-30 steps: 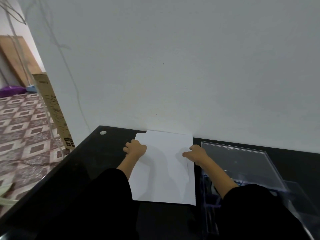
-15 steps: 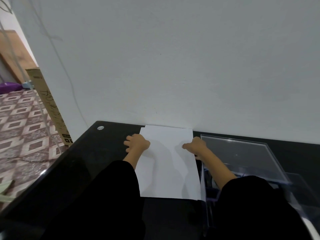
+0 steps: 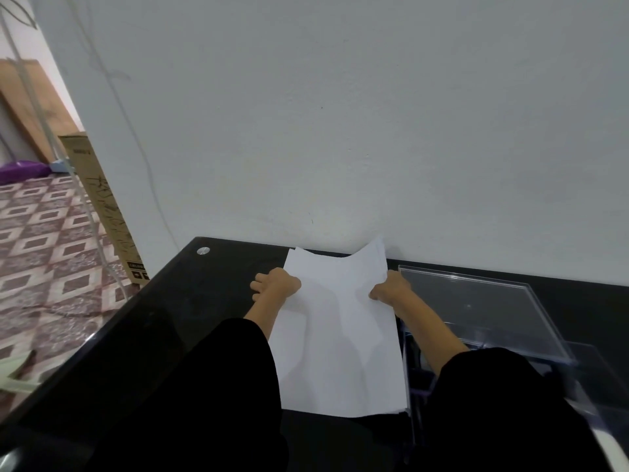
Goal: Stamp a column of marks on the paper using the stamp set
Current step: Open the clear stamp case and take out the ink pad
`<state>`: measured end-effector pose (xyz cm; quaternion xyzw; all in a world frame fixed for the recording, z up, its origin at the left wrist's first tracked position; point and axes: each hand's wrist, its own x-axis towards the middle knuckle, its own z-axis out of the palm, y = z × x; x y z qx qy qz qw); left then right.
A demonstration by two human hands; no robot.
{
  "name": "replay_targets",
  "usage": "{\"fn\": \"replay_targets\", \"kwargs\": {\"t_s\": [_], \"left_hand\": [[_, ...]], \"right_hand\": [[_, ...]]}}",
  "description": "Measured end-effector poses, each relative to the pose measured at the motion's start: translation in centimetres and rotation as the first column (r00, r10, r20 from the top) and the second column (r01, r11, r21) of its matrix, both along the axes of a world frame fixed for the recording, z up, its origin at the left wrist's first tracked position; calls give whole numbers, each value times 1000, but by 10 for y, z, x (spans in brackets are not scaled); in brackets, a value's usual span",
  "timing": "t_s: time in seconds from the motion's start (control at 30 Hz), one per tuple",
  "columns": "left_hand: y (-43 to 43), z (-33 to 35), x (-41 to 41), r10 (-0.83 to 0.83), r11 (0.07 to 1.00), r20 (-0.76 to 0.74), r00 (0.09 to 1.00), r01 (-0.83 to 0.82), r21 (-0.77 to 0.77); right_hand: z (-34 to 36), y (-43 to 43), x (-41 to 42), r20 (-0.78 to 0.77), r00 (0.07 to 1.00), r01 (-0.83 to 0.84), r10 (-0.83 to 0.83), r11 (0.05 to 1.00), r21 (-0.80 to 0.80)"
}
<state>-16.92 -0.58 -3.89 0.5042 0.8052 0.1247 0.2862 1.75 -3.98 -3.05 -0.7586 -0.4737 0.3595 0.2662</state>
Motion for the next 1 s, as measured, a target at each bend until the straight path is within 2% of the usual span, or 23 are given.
{"fn": "replay_targets", "kwargs": {"t_s": [0.2, 0.33, 0.43, 0.53, 0.73, 0.9, 1.0], "left_hand": [[0, 15, 0, -50, 997, 150, 987, 41, 60], [-3, 15, 2, -11, 999, 348, 938, -5, 46], [-5, 13, 2, 7, 999, 368, 930, -24, 40], [-6, 15, -3, 10, 995, 435, 901, -54, 88], [-15, 47, -20, -77, 953, 616, 784, -123, 275], [-32, 91, -24, -253, 850, 624, 739, -140, 509], [-45, 115, -25, -358, 780, 651, 669, -169, 603]], "right_hand": [[-1, 0, 1, -57, 998, 20, -20, 1000, 3], [-1, 1, 2, -122, 992, 25, -25, 1000, -5], [-1, 0, 2, -203, 979, 26, -22, 999, 20], [1, -6, 4, -311, 950, 62, -30, 994, 92], [25, -23, -3, -461, 887, 129, 22, 947, 293], [69, -39, -18, -483, 869, 178, 103, 846, 502], [93, -49, -24, -465, 868, 168, 173, 779, 604]]}}
